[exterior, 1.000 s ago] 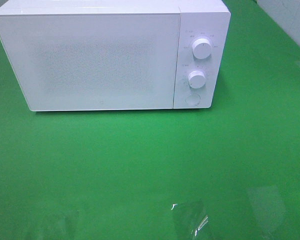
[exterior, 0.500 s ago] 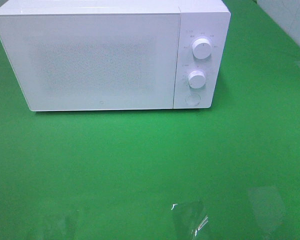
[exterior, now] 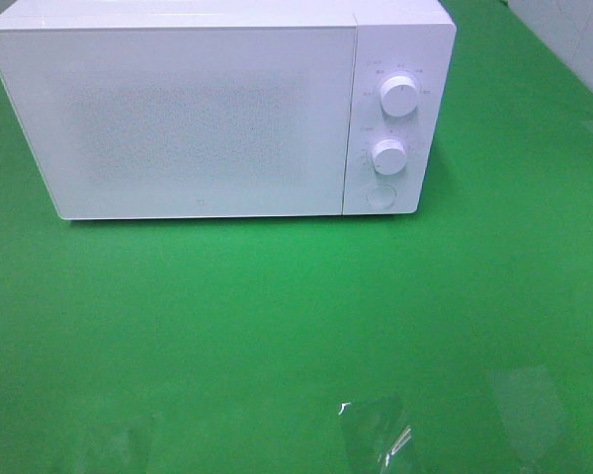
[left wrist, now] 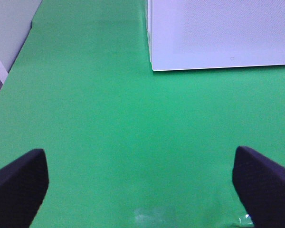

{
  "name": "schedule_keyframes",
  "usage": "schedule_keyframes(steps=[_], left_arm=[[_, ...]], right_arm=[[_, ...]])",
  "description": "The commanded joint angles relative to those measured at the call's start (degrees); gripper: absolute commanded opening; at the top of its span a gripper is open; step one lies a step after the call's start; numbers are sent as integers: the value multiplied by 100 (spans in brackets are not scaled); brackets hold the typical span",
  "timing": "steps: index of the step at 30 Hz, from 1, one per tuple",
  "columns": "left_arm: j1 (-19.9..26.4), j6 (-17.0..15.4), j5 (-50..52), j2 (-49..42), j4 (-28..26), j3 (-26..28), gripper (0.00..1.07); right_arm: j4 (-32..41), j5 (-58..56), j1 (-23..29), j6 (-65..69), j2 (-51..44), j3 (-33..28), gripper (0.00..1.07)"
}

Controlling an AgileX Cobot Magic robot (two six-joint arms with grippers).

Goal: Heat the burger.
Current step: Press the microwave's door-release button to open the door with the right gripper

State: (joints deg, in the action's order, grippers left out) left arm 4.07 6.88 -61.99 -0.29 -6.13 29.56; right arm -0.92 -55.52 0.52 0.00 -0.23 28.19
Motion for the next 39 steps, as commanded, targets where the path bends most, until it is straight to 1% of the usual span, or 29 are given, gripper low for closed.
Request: schedule_keyframes(steps=[1,10,14,15,16,17,18,20,28,33,34,39], left_arm=[[23,-46,69,-80,-6,6,98],[23,-46,69,-80,-6,6,98],[23,-46,69,-80,-6,6,98],[23,-46,69,-80,-6,6,98],[23,-46,69,-80,-6,6,98],[23,-46,69,-80,-6,6,98],[23,-46,69,-80,-6,6,98],[23,-46,69,-80,-6,6,98],[23,-46,69,-80,-6,6,98],[23,-46,69,-80,-6,6,98],[23,-46,69,-80,-6,6,98],[23,-46,69,-80,-6,6,98]], right_arm=[[-11,46,-40,0,-160,-6,64],[-11,46,-40,0,-155,-6,64],[-11,46,-40,0,-155,-6,65],[-11,52,-40,0,-155,-6,70],[-11,52,-40,0,-155,-6,76],[-11,52,-40,0,-155,-6,76],[-11,52,-40,0,-155,-6,81],[0,57,-40,0,-155,0,82],[23,458,-40,0,23,212,80],[23,859,-40,0,458,212,77],[17,1049,-40,0,665,212,76],[17,1490,-40,0,1066,212,76]])
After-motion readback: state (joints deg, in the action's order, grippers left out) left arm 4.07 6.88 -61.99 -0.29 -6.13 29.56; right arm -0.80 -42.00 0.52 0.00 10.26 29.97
